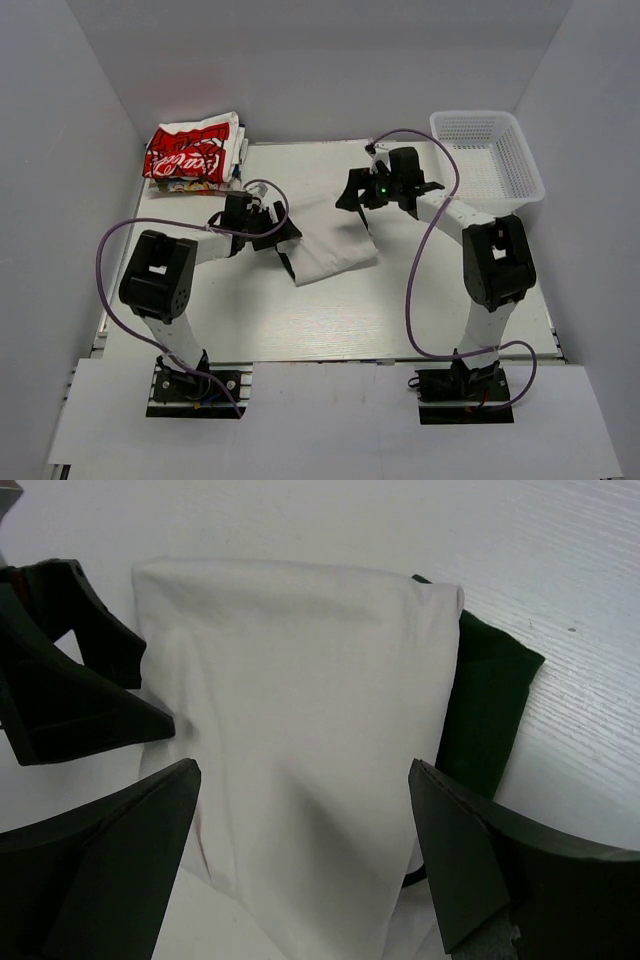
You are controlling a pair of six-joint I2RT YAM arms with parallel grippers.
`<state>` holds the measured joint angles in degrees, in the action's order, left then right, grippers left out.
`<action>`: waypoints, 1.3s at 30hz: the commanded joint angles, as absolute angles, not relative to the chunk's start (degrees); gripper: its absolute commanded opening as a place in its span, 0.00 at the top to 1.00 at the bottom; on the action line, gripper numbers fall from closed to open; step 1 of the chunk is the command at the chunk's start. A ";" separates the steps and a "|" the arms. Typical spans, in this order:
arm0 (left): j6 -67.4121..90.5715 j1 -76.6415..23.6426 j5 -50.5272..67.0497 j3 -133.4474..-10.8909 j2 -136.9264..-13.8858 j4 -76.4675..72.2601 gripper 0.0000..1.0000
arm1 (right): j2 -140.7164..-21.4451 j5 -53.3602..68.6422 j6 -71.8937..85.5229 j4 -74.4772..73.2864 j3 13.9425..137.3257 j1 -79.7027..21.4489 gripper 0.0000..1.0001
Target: Fold and stack the t-shirts
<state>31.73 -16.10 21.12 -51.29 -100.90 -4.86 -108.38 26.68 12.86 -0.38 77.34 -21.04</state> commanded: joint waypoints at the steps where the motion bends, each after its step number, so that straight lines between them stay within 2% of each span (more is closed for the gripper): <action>1: 33.21 -16.79 32.06 -48.61 -103.71 -11.06 0.06 | -102.05 26.28 13.09 5.53 74.19 -20.83 0.10; 2: 33.22 -17.31 33.21 -48.08 -104.58 -12.55 0.11 | -100.82 25.93 13.18 6.15 71.92 -20.66 0.10; 6: 33.93 -17.84 31.91 -48.60 -106.95 -13.54 0.44 | -97.22 23.29 12.92 7.73 68.39 -20.65 0.10; 7: 33.93 -17.84 31.90 -48.60 -106.96 -13.54 0.56 | -96.69 23.12 12.92 8.00 67.94 -20.48 0.10; 9: 33.93 -17.84 31.12 -50.26 -107.58 -14.14 0.66 | -94.84 21.63 13.09 8.61 66.19 -20.39 0.10; 10: 33.93 -17.84 30.50 -51.06 -108.10 -14.15 0.83 | -94.40 21.36 12.92 8.87 65.57 -20.48 0.10; 12: 33.14 -17.84 28.57 -54.13 -108.11 -12.75 1.00 | -92.38 19.61 12.75 9.40 63.65 -20.22 0.10; 15: 28.41 -17.84 28.56 -59.05 -108.11 -10.55 1.00 | -89.49 17.49 12.39 9.41 60.75 -20.13 0.10; 23: 1.36 -16.70 13.72 -79.97 -106.80 16.58 1.00 | -79.72 11.52 12.74 14.24 47.56 -20.13 0.10; 32: -19.57 -16.17 -1.66 -83.84 -102.30 17.92 1.00 | -71.81 0.27 13.62 17.84 39.55 -20.13 0.10; 39: -27.94 -12.05 -3.43 -96.58 -107.39 23.81 1.00 | -70.31 -5.27 13.36 17.75 38.32 -20.13 0.10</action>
